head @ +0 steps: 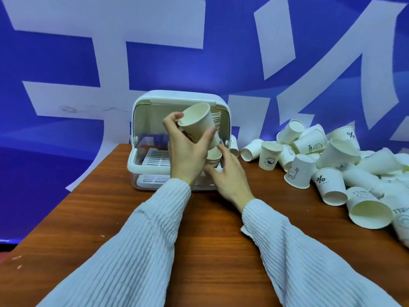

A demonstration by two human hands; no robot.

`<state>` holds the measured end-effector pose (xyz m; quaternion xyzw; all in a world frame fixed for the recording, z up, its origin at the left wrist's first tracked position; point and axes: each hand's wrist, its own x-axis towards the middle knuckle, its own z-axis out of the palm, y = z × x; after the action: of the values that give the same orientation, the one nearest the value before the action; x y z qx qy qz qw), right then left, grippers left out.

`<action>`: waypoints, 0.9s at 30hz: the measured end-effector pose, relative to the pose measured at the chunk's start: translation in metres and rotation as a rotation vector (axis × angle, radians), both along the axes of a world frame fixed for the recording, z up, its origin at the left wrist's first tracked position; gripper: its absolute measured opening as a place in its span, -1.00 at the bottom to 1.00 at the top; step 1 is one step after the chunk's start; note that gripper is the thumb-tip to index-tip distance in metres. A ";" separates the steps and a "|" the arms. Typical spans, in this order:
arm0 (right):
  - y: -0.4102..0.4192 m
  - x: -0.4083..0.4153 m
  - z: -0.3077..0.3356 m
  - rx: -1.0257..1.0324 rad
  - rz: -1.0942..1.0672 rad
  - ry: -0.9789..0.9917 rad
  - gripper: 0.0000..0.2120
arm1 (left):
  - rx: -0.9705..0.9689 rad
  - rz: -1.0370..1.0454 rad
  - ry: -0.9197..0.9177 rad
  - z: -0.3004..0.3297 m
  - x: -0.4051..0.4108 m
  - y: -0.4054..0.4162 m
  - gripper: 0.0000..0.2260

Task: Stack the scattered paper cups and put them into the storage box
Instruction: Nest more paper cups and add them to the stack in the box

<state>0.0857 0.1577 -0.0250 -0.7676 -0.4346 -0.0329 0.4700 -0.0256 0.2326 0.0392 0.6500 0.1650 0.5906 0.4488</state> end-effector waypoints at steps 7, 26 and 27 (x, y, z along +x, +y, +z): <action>-0.002 -0.002 -0.002 0.066 0.048 0.032 -0.34 | 0.356 0.133 0.592 -0.024 0.009 0.007 -0.31; 0.043 0.113 -0.026 -0.326 -0.179 -0.133 -0.39 | 0.658 0.482 0.762 -0.075 0.010 0.002 -0.35; 0.043 0.113 -0.027 -0.324 -0.186 -0.137 -0.42 | 0.650 0.482 0.752 -0.075 0.011 0.002 -0.35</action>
<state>0.1989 0.2008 -0.0519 -0.8659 -0.3924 -0.0580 0.3048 -0.0150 0.2348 -0.0361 0.8652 0.2671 0.4241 -0.0127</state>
